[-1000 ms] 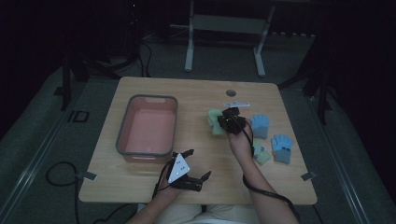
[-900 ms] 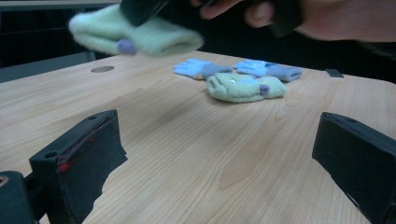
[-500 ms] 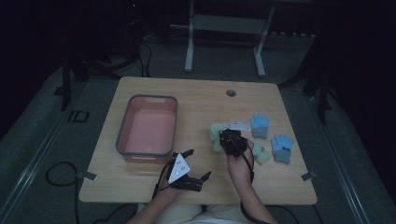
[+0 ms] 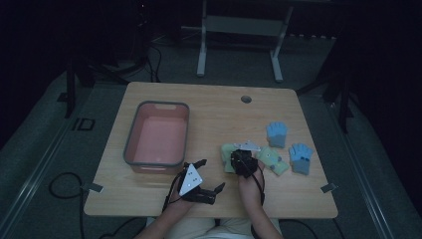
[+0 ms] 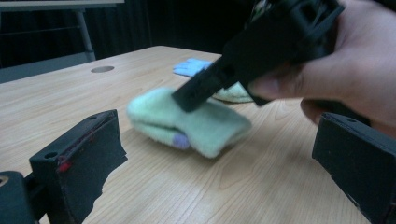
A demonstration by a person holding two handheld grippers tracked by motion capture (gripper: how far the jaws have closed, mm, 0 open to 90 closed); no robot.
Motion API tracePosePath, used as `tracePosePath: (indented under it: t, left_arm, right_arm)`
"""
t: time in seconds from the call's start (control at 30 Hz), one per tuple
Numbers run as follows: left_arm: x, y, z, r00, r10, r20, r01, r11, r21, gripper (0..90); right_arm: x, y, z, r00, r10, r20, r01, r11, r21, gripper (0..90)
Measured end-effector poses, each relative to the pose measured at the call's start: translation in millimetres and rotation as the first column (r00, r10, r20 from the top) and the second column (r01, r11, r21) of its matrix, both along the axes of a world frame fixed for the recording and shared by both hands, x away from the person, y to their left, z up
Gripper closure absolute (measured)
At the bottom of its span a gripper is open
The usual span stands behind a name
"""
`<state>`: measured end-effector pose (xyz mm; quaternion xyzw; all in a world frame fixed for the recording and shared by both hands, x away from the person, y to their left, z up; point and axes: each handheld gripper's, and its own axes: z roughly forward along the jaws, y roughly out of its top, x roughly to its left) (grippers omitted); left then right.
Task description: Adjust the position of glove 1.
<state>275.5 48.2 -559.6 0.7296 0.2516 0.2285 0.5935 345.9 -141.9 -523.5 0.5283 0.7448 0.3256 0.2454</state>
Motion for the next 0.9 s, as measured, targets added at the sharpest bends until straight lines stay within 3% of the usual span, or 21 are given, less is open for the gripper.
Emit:
tracePosePath:
  t: [0.13,0.3,0.4,0.57,0.67,0.73,0.77,0.8,0.9]
  left_arm:
    - [0.2,0.2,0.0,1.0,-0.001,-0.002,0.001,1.0,-0.002,1.4]
    - [0.1,0.1,-0.1,1.0,-0.002,0.0,0.002,1.0,-0.001,1.4]
    - [0.1,0.0,0.0,1.0,-0.001,0.0,0.001,1.0,-0.001,1.4]
    - [0.0,-0.1,0.0,1.0,-0.002,0.001,0.002,1.0,0.001,1.4]
    - [0.1,-0.1,0.0,1.0,-0.003,0.001,0.003,1.0,0.0,1.4]
    - [0.2,-0.1,0.0,1.0,-0.003,-0.001,0.003,1.0,0.001,1.4]
    - [0.2,-0.1,0.0,1.0,-0.003,-0.001,0.003,1.0,0.001,1.4]
    - [0.1,-0.3,0.0,1.0,-0.003,0.0,0.003,1.0,0.0,1.4]
    - [0.1,-0.2,0.1,1.0,-0.003,0.0,0.003,1.0,0.004,1.4]
  right_arm:
    - [3.6,-0.1,-11.2,0.9998,0.006,-0.02,-0.005,1.0,0.003,85.9]
    - [7.8,-4.4,-23.6,0.998,0.045,-0.046,-0.044,0.999,0.029,77.1]
    - [8.2,-5.0,-23.3,0.9975,0.052,-0.048,-0.051,0.998,0.027,74.0]
    - [10.3,-10.5,-17.0,0.9923,0.12,-0.032,-0.121,0.993,-0.02,63.6]
    - [10.0,-17.9,-9.3,0.9828,0.183,-0.022,-0.184,0.982,-0.041,62.9]
    - [9.1,-26.2,-0.9,0.9708,0.24,0.003,-0.24,0.971,-0.017,62.2]
    - [9.1,-26.2,-0.9,0.9708,0.24,0.003,-0.24,0.971,-0.017,62.2]
    - [11.2,-42.3,10.8,0.9546,0.297,0.028,-0.296,0.955,-0.022,61.5]
    - [16.3,-65.9,21.1,0.9461,0.322,0.038,-0.32,0.947,-0.037,63.9]
